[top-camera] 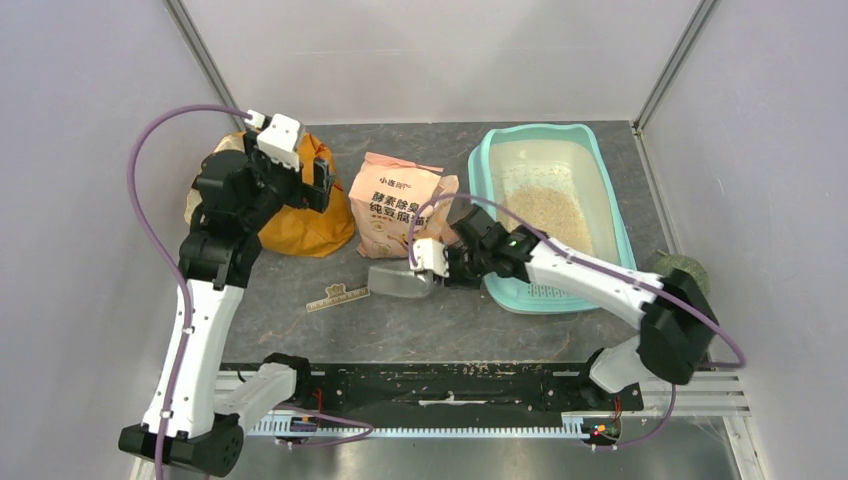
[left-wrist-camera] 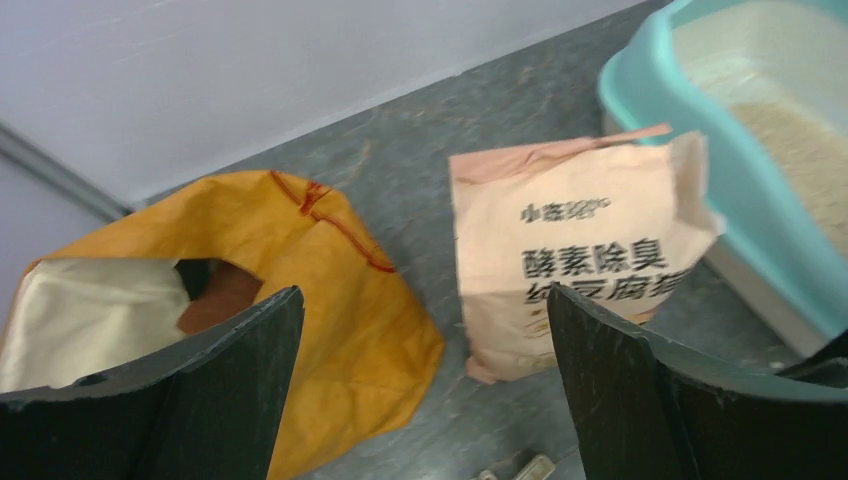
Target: Fill the litter box with clean litter
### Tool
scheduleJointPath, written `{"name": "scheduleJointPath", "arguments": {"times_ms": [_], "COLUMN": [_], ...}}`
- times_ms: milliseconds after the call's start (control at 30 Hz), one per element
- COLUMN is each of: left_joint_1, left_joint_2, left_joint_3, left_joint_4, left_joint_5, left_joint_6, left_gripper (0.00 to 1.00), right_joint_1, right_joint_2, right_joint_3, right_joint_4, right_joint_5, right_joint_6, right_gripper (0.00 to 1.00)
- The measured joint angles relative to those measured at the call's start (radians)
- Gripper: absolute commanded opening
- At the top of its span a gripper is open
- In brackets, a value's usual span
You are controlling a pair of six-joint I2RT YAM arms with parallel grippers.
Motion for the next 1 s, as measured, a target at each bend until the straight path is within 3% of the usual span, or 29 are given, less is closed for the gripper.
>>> {"name": "scheduleJointPath", "arguments": {"times_ms": [67, 267, 467, 767, 1000], "left_joint_1": [0.021, 0.033, 0.033, 0.019, -0.031], "left_joint_2": [0.019, 0.11, 0.212, 0.365, 0.37], "left_joint_3": [0.034, 0.193, 0.253, 0.291, 0.254], "left_joint_4": [-0.011, -0.025, -0.02, -0.176, -0.206], "left_joint_5": [0.067, 0.444, 0.69, 0.78, 0.777], "left_joint_6": [-0.045, -0.223, -0.369, -0.401, -0.425], "left_gripper": [0.97, 0.9, 0.85, 0.75, 0.54], "right_joint_1": [0.0, -0.033, -0.063, -0.066, -0.066], "right_joint_2": [-0.068, -0.227, -0.252, -0.253, -0.258], "right_joint_3": [0.063, 0.243, 0.323, 0.323, 0.323], "right_joint_4": [-0.017, -0.019, -0.063, -0.14, -0.148], "right_joint_5": [0.003, 0.034, 0.125, 0.224, 0.221], "right_joint_6": [0.054, 0.152, 0.151, 0.1, 0.071], "right_gripper": [0.0, 0.0, 0.0, 0.0, 0.0]}}
